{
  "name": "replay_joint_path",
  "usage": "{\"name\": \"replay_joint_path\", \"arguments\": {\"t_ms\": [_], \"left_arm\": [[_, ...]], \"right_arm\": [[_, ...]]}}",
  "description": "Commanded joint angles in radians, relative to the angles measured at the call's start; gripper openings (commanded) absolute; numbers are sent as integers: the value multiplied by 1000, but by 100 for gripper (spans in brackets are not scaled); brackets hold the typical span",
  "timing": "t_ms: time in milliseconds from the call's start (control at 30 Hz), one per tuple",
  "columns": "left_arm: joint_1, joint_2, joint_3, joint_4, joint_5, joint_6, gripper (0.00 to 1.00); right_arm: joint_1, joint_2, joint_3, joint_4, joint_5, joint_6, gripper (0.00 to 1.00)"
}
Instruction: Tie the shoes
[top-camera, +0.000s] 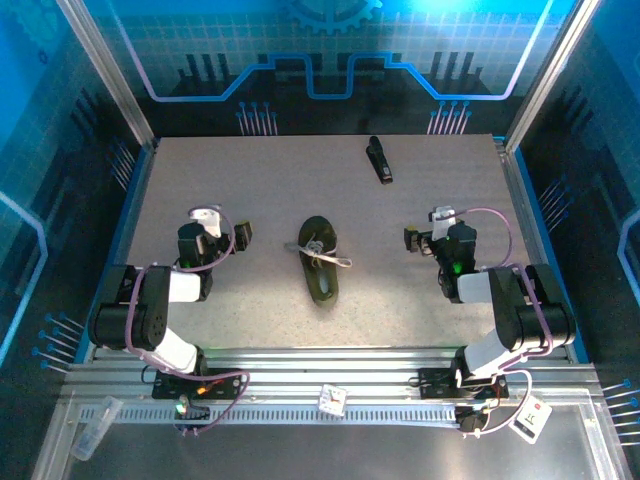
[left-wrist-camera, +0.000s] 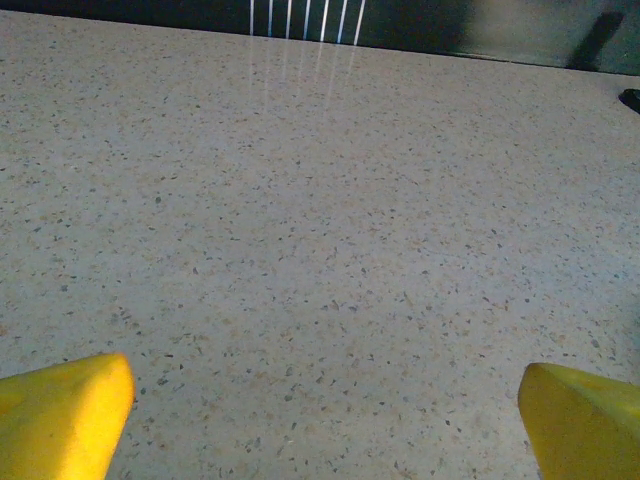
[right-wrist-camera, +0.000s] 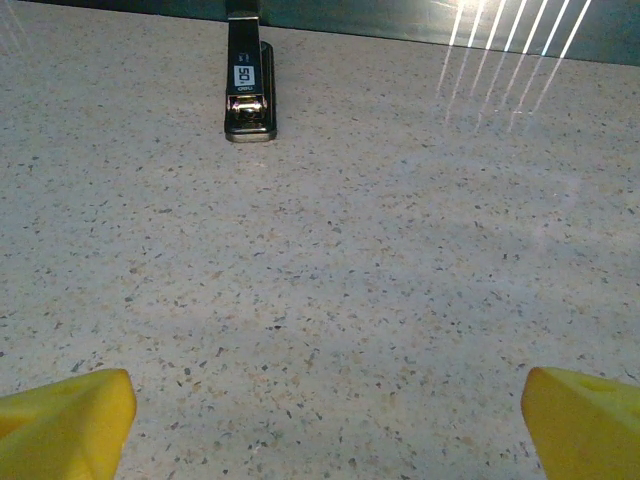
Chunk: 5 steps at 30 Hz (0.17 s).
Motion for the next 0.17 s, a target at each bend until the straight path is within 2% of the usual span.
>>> {"name": "replay_joint_path", "arguments": {"t_ms": [0, 133], "left_arm": [[-5, 0, -6, 36, 17, 22, 100], [-5, 0, -7, 36, 17, 22, 99]], "right_arm": [[8, 1, 21, 27, -23, -17, 100], [8, 1, 18, 28, -22, -15, 100]]}}
